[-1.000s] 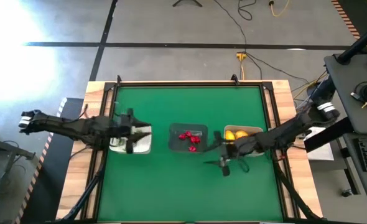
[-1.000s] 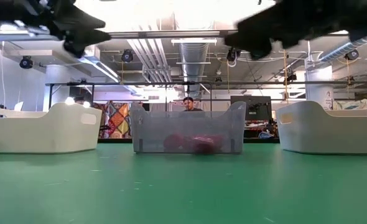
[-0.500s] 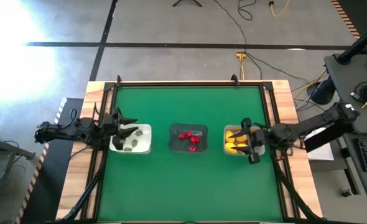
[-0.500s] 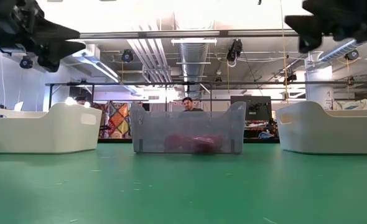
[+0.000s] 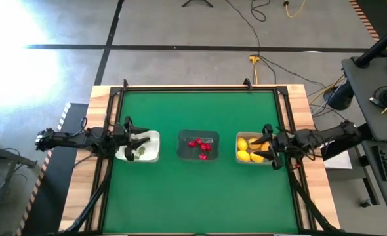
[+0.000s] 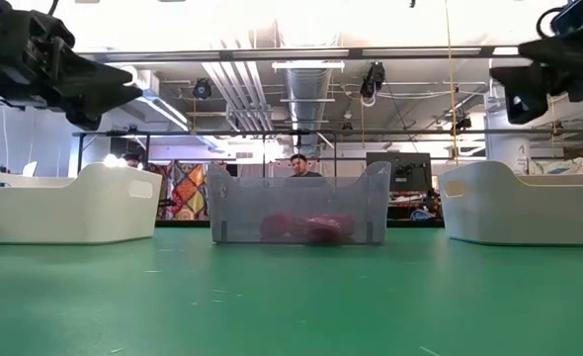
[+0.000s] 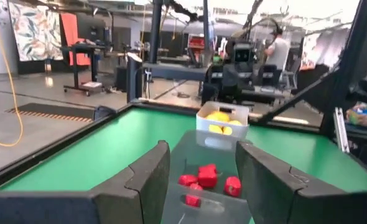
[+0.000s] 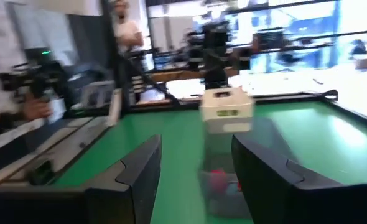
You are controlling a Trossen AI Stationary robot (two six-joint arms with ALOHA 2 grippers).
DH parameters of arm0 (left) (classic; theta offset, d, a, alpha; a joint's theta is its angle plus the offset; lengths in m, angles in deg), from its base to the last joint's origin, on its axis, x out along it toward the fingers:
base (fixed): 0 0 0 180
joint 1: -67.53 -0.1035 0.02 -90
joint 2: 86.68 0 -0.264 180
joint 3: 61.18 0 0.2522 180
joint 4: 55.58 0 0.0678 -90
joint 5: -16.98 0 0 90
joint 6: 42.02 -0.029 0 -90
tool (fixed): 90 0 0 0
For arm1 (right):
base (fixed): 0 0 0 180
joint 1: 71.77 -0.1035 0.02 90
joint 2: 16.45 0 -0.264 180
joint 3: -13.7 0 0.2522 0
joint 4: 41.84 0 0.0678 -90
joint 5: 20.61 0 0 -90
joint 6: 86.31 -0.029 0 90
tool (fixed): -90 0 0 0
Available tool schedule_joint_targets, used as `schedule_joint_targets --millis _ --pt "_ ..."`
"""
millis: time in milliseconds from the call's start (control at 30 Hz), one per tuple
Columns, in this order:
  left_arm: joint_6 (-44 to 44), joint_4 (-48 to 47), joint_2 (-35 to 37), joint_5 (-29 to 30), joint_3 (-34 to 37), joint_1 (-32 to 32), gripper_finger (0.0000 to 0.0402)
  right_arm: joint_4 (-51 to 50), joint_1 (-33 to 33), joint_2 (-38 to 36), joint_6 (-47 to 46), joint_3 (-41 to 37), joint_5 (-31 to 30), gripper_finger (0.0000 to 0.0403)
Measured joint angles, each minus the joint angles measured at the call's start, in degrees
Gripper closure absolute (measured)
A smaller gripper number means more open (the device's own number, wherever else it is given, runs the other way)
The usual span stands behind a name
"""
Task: Sort produce into baskets
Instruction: Return to Home Position
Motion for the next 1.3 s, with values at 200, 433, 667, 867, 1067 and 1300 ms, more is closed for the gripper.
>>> schedule_joint_targets --millis 200,433,667,867,1067,1300 --pt "-0.6 -0.1 -0.5 0.2 0.0 -0.1 0.0235 -0.2 2.6 0.7 -0.3 0.0 13.7 0.0244" --pt "-5.4 0.2 -1.8 3.0 0.0 -0.1 0.0235 -1.4 8.6 1.9 4.1 0.0 7.2 0.03" --pt "-6.2 0.2 -2.9 3.0 0.0 -0.1 0.0235 -0.2 9.5 4.7 3.9 0.0 -0.4 0.0332" --pt "-6.2 0.2 -3.5 2.9 0.0 -0.1 0.0235 -0.2 9.4 5.4 3.2 0.0 -0.5 0.0331" --pt "-6.2 0.2 -3.5 2.9 0.0 -0.1 0.0235 -0.3 9.4 5.4 3.3 0.0 -0.5 0.0322" --pt "-6.2 -0.3 -3.5 2.9 -0.6 0.0 0.0235 -0.3 9.4 5.3 3.3 0.0 -0.5 0.0327"
